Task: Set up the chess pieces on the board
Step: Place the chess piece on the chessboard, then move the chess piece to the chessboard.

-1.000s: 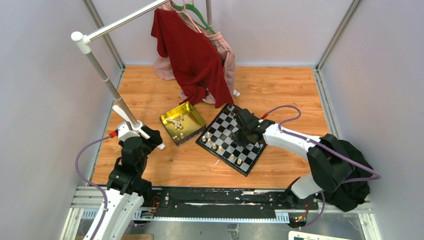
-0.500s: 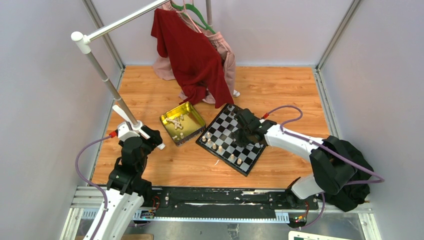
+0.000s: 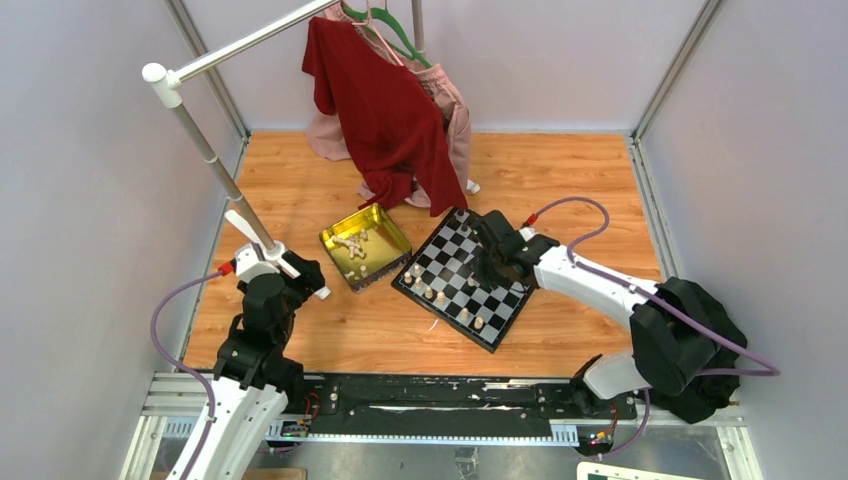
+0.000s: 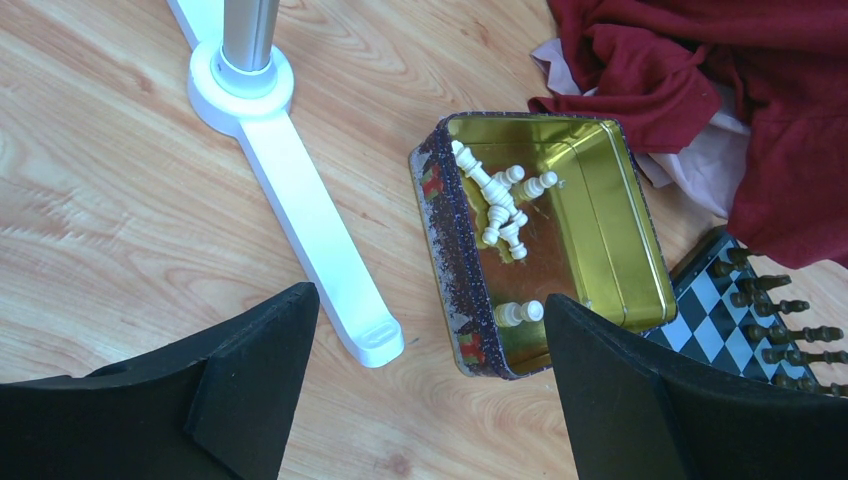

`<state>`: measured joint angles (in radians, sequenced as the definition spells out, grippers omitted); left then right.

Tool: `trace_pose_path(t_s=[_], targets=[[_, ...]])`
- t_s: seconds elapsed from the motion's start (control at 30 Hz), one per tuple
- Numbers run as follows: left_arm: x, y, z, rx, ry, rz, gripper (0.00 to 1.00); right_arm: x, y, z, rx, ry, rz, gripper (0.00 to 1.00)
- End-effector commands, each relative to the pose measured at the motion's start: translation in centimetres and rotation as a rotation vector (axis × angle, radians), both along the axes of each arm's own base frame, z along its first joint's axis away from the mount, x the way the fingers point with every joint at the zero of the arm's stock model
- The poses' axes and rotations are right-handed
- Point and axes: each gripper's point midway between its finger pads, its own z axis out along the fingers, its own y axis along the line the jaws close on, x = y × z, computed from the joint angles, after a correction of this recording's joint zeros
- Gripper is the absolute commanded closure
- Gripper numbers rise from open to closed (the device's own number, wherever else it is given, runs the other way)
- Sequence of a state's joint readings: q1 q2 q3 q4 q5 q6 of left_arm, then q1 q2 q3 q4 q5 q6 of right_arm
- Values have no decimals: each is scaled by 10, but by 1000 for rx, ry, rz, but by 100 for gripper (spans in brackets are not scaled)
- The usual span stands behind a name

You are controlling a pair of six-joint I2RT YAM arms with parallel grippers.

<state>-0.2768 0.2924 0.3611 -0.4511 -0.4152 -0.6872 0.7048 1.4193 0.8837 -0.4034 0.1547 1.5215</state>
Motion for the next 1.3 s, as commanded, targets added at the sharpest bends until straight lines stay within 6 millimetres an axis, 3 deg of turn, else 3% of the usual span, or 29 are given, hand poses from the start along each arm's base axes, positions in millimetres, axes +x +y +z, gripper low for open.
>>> trace_pose_path(t_s=[0.0, 0.13, 0.2, 0.37, 0.57, 0.63, 0.7, 1.27], targets=[[3, -1, 12, -8, -42, 0, 11, 13, -20, 29, -171, -103, 82, 74], [3, -2, 11, -13, -44, -8, 11, 27, -37, 36, -388, -183, 211, 79], [4, -3, 11, -14, -44, -12, 11, 35, -43, 33, -496, -199, 295, 89], [5, -5, 13, -11, -43, -20, 11, 42, -44, 9, -663, -166, 503, 90], [7, -5, 13, -7, -41, -22, 11, 40, -24, -2, -677, -228, 686, 79], [7, -5, 12, -4, -39, -21, 11, 39, -20, 0, -668, -258, 717, 64], [7, -5, 12, -4, -38, -20, 11, 38, -18, 3, -660, -278, 731, 58], [7, -5, 7, -4, -32, -21, 11, 13, -3, -10, -654, -244, 824, 59]])
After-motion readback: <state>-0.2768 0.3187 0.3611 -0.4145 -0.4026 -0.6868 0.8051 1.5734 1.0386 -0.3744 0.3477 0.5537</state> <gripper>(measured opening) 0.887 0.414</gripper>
